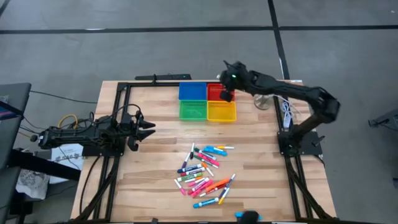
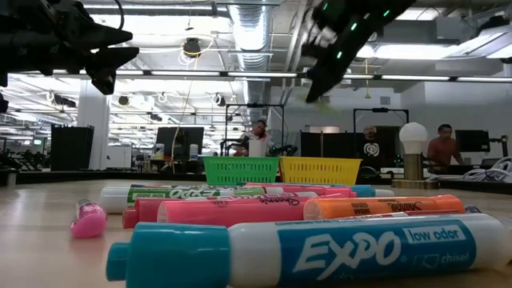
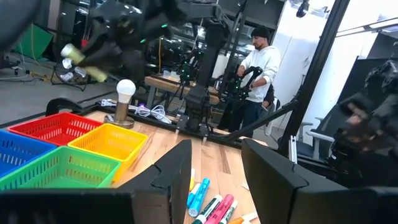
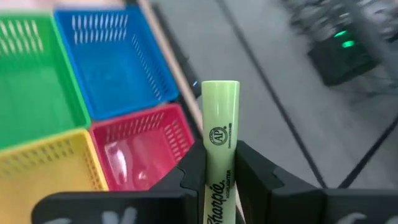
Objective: Pick & Place Markers
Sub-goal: Put the light green marker in the red bin
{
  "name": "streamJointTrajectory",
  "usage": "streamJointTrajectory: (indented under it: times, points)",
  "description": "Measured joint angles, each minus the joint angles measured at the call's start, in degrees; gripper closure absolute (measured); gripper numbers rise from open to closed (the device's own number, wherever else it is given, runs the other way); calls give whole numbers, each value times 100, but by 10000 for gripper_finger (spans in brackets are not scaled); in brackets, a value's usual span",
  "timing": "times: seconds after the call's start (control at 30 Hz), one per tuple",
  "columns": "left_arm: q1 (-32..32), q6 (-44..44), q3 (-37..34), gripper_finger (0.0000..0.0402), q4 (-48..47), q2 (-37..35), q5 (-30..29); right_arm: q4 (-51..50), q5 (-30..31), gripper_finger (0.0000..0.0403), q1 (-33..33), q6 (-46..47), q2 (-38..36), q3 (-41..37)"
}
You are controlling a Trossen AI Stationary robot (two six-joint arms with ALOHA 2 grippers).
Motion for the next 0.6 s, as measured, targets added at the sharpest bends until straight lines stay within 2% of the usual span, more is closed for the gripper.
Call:
streamJointTrajectory:
  times: [0.17, 0.43, 0.6]
  points:
    - [0, 0, 0, 260, 2, 0, 0, -11, -661, 352, -278, -239, 771, 265]
    - [0, -1, 0, 260, 7, 0, 0, -254, -773, 351, -337, -700, 1619, 542]
    - [0, 0, 0, 260, 39, 0, 2, -467, -882, 351, -318, -863, 1816, 550]
